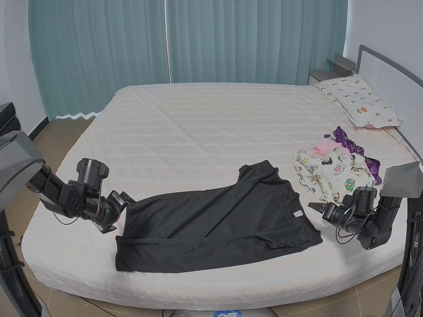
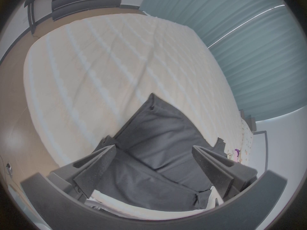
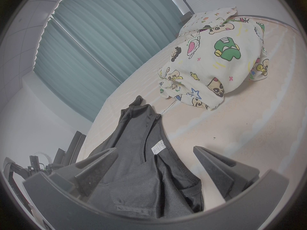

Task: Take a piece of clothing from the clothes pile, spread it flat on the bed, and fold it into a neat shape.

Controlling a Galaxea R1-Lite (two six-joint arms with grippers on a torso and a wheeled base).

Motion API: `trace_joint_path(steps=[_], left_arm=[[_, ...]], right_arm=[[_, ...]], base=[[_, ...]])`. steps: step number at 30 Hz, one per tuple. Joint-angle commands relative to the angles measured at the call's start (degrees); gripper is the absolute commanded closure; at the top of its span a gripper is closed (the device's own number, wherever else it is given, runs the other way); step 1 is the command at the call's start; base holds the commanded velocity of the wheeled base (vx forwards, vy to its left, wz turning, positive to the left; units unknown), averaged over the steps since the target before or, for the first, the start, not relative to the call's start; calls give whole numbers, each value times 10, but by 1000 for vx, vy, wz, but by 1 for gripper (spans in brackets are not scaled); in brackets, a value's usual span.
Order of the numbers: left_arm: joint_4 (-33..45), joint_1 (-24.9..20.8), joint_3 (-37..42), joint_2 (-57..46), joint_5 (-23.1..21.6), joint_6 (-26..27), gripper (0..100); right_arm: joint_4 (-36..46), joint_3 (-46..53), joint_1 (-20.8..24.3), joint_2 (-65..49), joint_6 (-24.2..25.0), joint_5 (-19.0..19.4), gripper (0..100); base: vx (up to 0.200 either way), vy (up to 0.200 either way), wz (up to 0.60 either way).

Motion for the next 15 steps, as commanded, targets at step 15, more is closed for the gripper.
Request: trace_joint_path(steps=[15], left_arm=[[27, 17, -294, 243, 20, 89, 0]], right_arm=[[0, 1, 24, 3, -1, -2, 0]], base=[[0, 0, 0]])
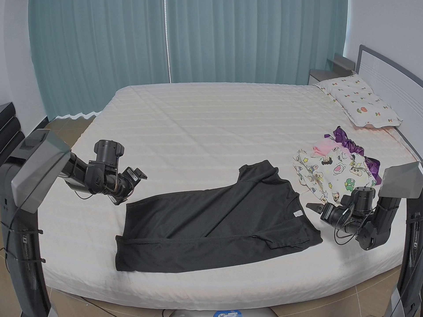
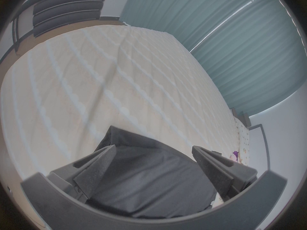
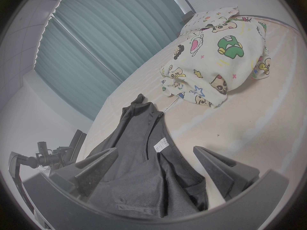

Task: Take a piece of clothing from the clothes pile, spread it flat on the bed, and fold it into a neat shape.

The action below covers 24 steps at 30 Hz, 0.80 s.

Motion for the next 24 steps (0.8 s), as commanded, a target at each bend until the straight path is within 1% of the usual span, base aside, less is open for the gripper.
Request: trace_joint_path(steps=[1, 2, 4, 12, 24], left_arm=[[-1, 11, -34, 73, 10, 13, 0], [1, 18, -33, 74, 24, 20, 0], [-3, 23, -35, 75, 30, 23, 0], [1, 30, -39, 73, 27, 20, 0], [4, 22, -36, 74, 21, 16, 0]], right_arm=[[0, 1, 12, 3, 0, 0, 0], [0, 0, 14, 5, 0, -1, 0], [0, -2, 15, 6, 0, -1, 0], [0, -2, 15, 9, 0, -1, 0], [1, -5, 16, 10, 0, -1, 0]], base=[[0, 0, 0], [0, 0, 0], [0, 0, 0], [0, 0, 0], [0, 0, 0]])
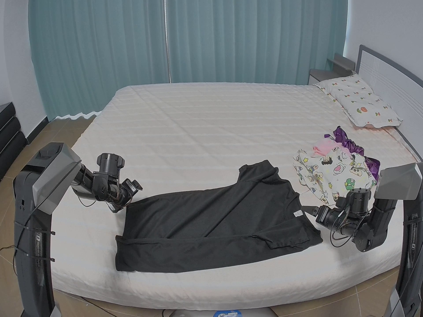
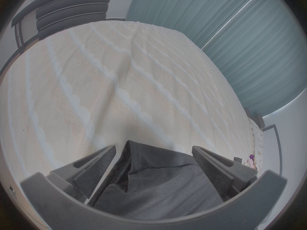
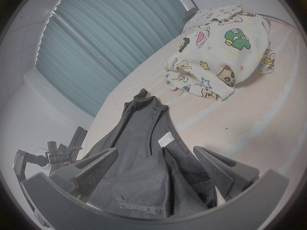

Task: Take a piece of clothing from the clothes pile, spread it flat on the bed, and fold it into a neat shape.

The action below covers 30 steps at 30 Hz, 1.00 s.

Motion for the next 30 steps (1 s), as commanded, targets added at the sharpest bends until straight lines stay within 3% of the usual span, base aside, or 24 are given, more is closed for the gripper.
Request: trace_joint_path(steps=[1, 12, 17, 18, 27, 30], left_arm=[[1, -4, 0, 2, 0, 0, 0], [11, -15, -4, 3, -35, -4, 0], [11, -16, -32, 29, -27, -1, 0], [11, -16, -38, 31, -23, -2, 100], [9, -11, -58, 37, 0, -38, 100], [5, 10, -76, 36, 26, -85, 100]], right_arm=[[0, 0, 0, 1, 0, 0, 0], [1, -2, 1, 5, -1, 0, 0], [1, -2, 1, 6, -1, 0, 0], [1, -2, 1, 6, -1, 0, 0], [0, -6, 6, 3, -1, 0, 0], [4, -10, 31, -15, 1, -16, 0]], base=[[0, 0, 0], [0, 0, 0], [0, 0, 0], [0, 0, 0], [0, 0, 0], [0, 0, 0]])
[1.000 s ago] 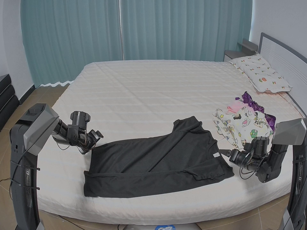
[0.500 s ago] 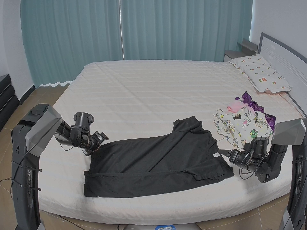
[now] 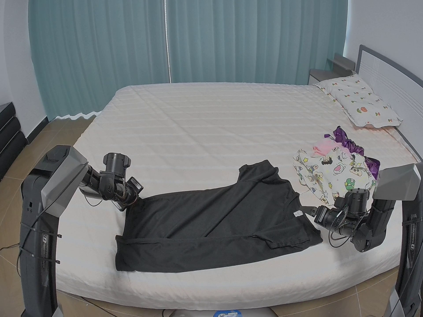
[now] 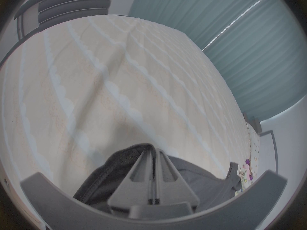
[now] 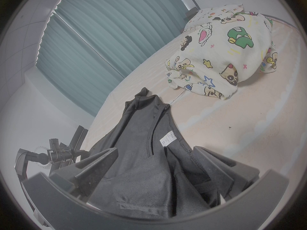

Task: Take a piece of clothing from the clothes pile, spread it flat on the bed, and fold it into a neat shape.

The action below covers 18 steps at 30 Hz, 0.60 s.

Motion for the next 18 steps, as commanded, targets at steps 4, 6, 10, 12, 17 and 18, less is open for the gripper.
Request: trace_joint_path(steps=[4, 6, 10, 12, 17, 18], left_arm=[[-4, 30, -19, 0, 16, -47, 100], [-6, 39, -19, -1, 17, -62, 100], [-7, 41, -19, 0, 16, -67, 100], [-7, 41, -19, 0, 15, -67, 100], [-6, 41, -15, -1, 14, -66, 100], [-6, 41, -15, -2, 14, -67, 100]], right_arm=[[2, -9, 43, -19, 1, -39, 0], [4, -20, 56, -22, 2, -61, 0], [5, -35, 61, -28, 4, -85, 0], [5, -38, 62, -27, 4, -92, 0], [16, -70, 73, -23, 3, -100, 0], [30, -84, 77, -23, 2, -101, 0]], base=[[0, 0, 0], [0, 0, 0], [0, 0, 0], [0, 0, 0], [0, 0, 0], [0, 0, 0]])
